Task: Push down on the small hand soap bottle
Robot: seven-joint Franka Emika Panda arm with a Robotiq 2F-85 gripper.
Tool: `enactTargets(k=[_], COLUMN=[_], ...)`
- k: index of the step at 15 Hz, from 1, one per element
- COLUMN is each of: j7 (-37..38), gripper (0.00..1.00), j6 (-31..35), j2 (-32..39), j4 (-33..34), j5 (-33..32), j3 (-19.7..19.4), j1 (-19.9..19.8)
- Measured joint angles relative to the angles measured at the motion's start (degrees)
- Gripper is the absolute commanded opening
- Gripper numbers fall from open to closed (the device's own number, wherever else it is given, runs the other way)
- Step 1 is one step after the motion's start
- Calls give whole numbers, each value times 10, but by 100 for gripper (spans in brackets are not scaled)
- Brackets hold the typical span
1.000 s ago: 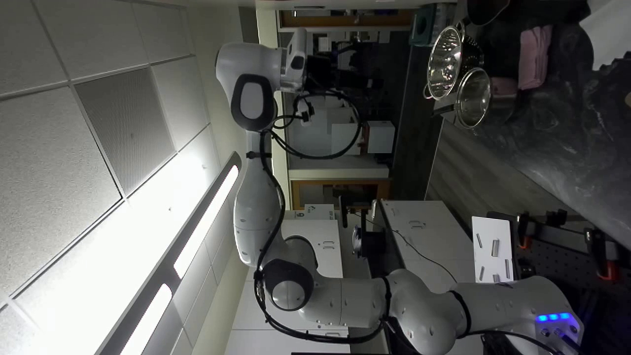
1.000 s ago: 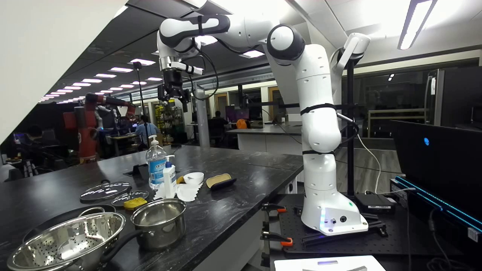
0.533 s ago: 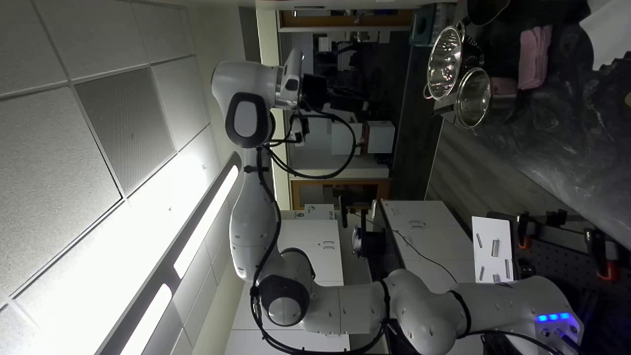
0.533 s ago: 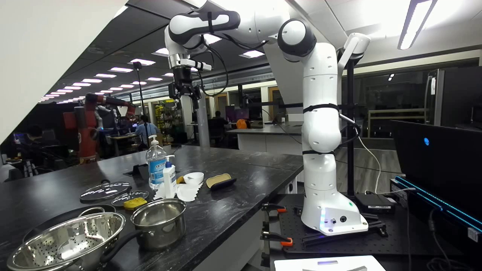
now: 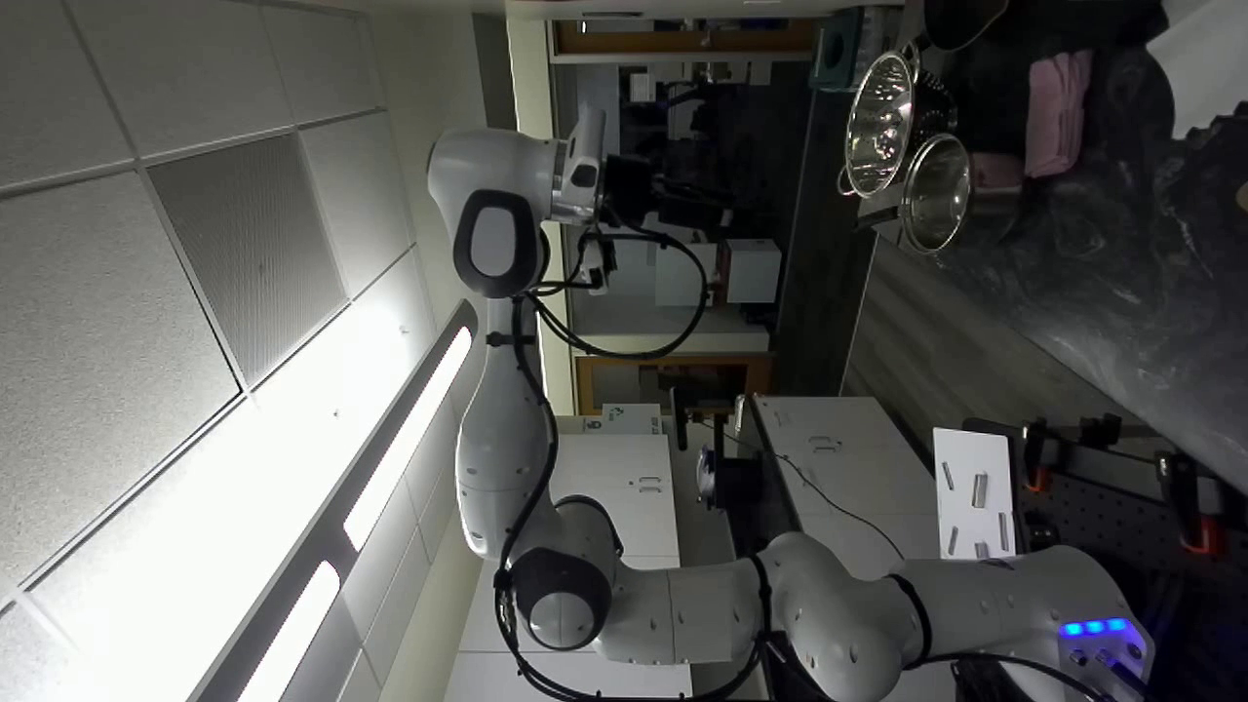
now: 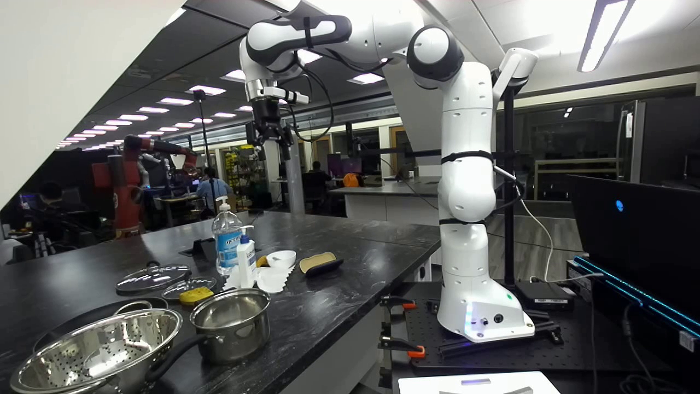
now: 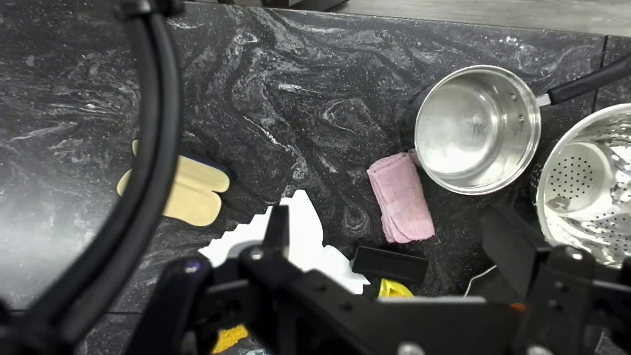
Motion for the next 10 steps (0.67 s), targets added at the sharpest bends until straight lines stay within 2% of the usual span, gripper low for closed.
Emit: enactTargets(k=[10], j7=[0], gripper=[100], j6=[4], j2=[0], j4=[-3], j5=[-1], j3=[0], j1=[2])
